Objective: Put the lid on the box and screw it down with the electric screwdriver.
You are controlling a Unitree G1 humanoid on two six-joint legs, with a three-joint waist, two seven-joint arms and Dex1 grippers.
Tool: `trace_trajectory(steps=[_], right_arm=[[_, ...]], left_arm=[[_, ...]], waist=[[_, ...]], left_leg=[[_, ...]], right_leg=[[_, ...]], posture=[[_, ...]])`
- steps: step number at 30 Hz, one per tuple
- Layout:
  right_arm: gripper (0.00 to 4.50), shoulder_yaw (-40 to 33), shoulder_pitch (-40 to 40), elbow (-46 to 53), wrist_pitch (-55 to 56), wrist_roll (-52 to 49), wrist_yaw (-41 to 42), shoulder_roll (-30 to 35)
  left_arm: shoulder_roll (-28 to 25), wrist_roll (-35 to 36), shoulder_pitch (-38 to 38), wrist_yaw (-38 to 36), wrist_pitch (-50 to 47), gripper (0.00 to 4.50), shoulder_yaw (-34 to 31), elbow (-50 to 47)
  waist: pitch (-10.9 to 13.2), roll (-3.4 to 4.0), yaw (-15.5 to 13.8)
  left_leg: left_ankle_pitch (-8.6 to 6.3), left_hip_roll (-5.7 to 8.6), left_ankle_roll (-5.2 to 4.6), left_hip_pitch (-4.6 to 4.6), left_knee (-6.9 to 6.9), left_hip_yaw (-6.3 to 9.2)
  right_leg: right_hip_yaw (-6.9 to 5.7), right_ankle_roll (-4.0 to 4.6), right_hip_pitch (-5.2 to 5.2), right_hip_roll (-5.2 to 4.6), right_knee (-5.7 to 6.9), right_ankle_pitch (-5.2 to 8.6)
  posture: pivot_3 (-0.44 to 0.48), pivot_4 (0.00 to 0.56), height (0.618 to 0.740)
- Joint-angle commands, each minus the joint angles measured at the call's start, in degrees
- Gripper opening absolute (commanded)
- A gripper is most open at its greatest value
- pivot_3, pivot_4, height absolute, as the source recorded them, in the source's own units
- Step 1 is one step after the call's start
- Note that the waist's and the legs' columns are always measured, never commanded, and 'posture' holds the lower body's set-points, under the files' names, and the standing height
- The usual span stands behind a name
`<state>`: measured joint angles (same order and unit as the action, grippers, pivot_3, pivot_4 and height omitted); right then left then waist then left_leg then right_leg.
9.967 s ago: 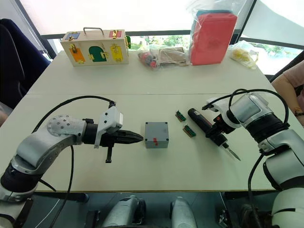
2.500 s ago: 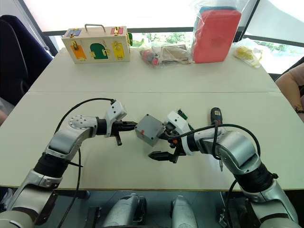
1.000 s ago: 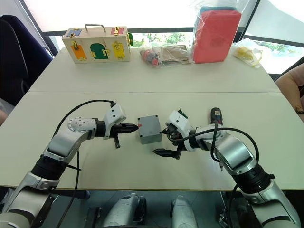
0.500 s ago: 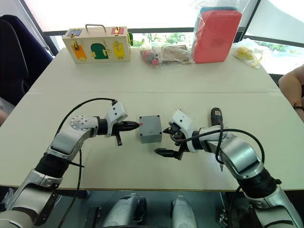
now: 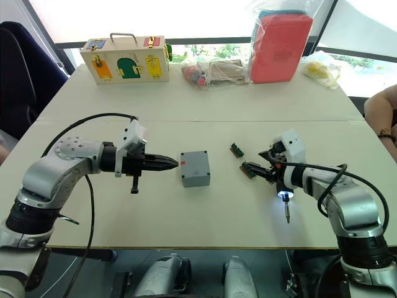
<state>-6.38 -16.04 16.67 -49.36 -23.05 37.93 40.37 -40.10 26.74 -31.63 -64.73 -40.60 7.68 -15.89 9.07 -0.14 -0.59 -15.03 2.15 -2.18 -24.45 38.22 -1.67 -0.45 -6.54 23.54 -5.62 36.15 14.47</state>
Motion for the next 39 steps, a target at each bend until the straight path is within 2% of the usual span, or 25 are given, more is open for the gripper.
trace_trajectory(steps=[1, 24, 25, 28, 39], right_arm=[[1.41, 1.2, -1.5, -1.6, 3.1, 1.3, -0.5, -0.9], [1.41, 4.9, -4.2, -8.3, 6.4, 3.8, -1.2, -3.9], [0.89, 5.0, -4.1, -8.3, 6.4, 3.9, -1.3, -4.0], [0.03, 4.9, -4.1, -8.2, 6.6, 4.0, -1.6, -4.4], [0.03, 3.8, -3.5, -6.4, 7.1, 3.1, -0.8, -3.9]], left_arm=[[-0.5, 0.2, -0.9, 0.3, 0.7, 0.00, -0.5, -0.9], [-1.4, 0.1, 1.6, 1.6, 1.0, 0.00, 0.1, -2.4], [-1.3, 0.1, 1.6, 1.6, 1.0, 0.00, 0.2, -2.3], [-1.2, 0.1, 1.5, 1.6, 1.2, 0.00, 0.3, -2.1], [-1.2, 0.1, 2.0, 1.4, 1.4, 0.00, 0.4, -1.7]], waist=[[0.0, 0.00, 0.0], [0.0, 0.00, -0.1], [0.0, 0.00, -0.1], [0.0, 0.00, -0.1], [0.0, 0.00, -0.1]], left_leg=[[-0.01, 0.00, -0.02, 0.05, 0.00, 0.00], [-0.01, 0.00, -0.02, 0.06, 0.00, 0.01], [-0.01, 0.00, -0.02, 0.06, 0.00, 0.01], [-0.01, -0.01, -0.02, 0.06, 0.00, 0.01], [-0.01, 0.00, -0.02, 0.06, 0.00, 0.01]], right_leg=[[0.00, 0.00, -0.06, 0.01, -0.02, 0.00], [0.00, 0.00, -0.08, 0.00, -0.03, 0.00], [0.00, 0.00, -0.08, 0.00, -0.03, 0.00], [0.00, 0.00, -0.08, 0.00, -0.03, 0.00], [0.00, 0.00, -0.08, 0.00, -0.03, 0.00]], posture=[[0.000, 0.150, 0.740], [0.000, 0.150, 0.740], [0.000, 0.150, 0.740], [0.000, 0.150, 0.740], [0.000, 0.150, 0.740]])
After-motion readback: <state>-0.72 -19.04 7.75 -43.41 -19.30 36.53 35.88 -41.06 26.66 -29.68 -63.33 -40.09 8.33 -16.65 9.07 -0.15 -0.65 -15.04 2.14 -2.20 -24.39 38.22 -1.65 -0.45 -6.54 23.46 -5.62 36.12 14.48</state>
